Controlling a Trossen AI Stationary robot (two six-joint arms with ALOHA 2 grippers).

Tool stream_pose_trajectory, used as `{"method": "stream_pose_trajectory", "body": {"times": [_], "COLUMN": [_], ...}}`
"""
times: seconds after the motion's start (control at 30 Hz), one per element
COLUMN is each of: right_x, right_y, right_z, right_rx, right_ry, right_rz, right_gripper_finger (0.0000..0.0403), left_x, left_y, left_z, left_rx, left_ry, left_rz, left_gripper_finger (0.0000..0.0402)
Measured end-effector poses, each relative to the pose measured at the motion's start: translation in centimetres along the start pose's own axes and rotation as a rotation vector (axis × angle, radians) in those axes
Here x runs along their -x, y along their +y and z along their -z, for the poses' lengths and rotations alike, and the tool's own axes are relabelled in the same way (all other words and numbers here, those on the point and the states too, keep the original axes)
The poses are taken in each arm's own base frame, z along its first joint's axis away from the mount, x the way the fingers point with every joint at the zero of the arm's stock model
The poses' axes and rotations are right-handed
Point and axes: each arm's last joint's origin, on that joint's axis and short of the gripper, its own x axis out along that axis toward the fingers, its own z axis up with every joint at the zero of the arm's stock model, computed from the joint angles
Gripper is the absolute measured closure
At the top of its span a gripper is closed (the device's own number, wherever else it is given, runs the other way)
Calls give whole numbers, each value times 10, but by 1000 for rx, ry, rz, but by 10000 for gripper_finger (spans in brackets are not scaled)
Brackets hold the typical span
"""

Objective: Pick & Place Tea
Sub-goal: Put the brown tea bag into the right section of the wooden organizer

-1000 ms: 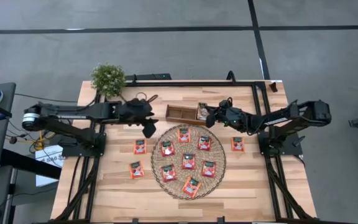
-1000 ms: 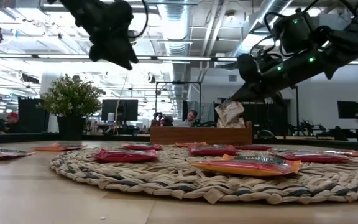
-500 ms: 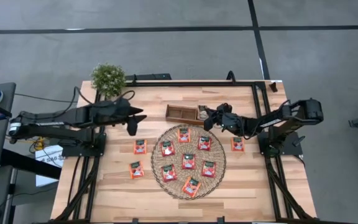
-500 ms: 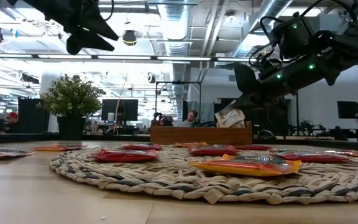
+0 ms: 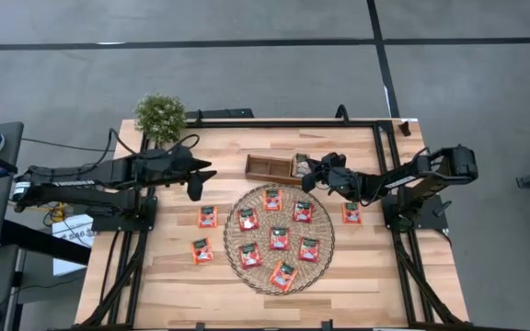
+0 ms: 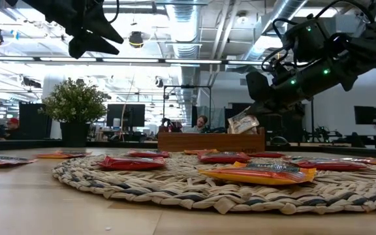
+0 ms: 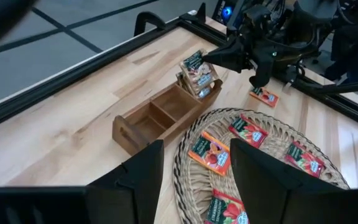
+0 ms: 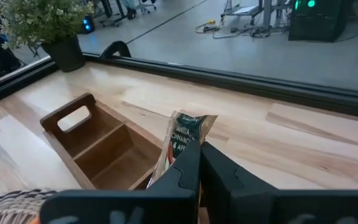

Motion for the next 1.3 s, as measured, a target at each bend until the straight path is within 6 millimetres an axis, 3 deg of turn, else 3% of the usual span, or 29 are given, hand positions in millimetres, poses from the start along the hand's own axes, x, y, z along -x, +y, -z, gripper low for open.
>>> {"method": "stream_pose_trajectory", "body": {"times": [0.3, 0.77, 1.17, 1.3], "right_x": [-2, -5, -4, -16], "right_y": [-2, -6, -1, 2], "right_z": [-1, -2, -18, -23], "right_rx": [-3, -20, 37, 53], "right_ry": [4, 6, -39, 66], "right_rz": [-1, 8, -32, -128], "right_gripper_finger": [398, 318, 317, 317], "left_x": [0, 0, 0, 0], "left_y": [0, 0, 0, 1], "left_z": [0, 0, 1, 1], "left_rx": [-7, -10, -19, -31], "left_ry": [0, 1, 13, 13], "left_rz": [0, 1, -4, -4], "left_gripper_finger": [225, 225, 225, 225]}}
